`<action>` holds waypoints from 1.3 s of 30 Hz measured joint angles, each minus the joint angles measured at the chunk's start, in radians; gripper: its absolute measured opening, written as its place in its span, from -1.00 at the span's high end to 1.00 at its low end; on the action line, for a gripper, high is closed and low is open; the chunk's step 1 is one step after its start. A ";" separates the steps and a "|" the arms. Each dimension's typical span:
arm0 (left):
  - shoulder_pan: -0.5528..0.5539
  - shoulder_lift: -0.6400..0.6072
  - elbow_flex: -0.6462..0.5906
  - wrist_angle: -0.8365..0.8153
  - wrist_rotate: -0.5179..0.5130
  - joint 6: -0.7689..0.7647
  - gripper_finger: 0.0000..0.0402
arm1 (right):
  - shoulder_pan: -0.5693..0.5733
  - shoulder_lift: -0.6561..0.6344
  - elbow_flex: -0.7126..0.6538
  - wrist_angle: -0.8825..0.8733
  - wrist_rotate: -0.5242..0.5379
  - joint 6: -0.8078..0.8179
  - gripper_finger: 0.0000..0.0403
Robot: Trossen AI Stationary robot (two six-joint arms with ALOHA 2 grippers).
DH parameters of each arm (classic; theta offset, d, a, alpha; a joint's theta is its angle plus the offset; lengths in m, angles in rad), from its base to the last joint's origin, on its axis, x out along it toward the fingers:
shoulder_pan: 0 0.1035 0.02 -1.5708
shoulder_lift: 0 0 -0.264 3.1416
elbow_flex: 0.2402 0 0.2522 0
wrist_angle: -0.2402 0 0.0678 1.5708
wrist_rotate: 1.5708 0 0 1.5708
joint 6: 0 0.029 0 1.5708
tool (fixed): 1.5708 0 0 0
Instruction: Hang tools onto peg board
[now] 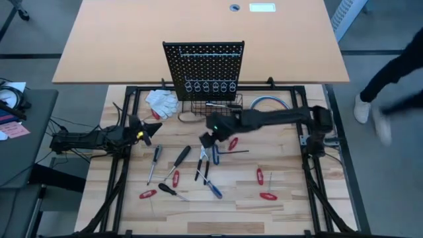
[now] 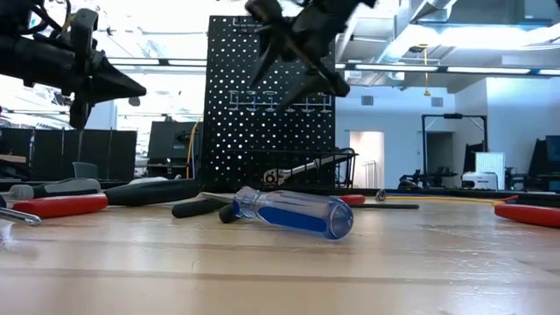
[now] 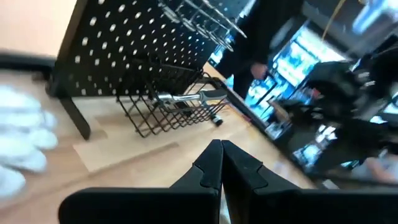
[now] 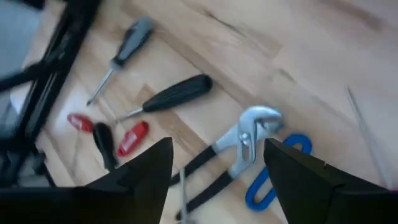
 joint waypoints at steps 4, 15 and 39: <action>0.000 0.000 0.000 -0.003 0.000 -0.092 1.00 | -0.023 0.095 0.127 -0.147 -0.108 0.144 -0.27; 0.000 0.001 0.005 -0.048 0.000 -0.267 1.00 | 0.010 0.323 0.303 -0.179 -0.168 0.219 -0.27; 0.000 0.002 0.003 -0.054 -0.001 -0.211 1.00 | 0.015 0.456 0.311 -0.217 -0.100 0.101 -0.27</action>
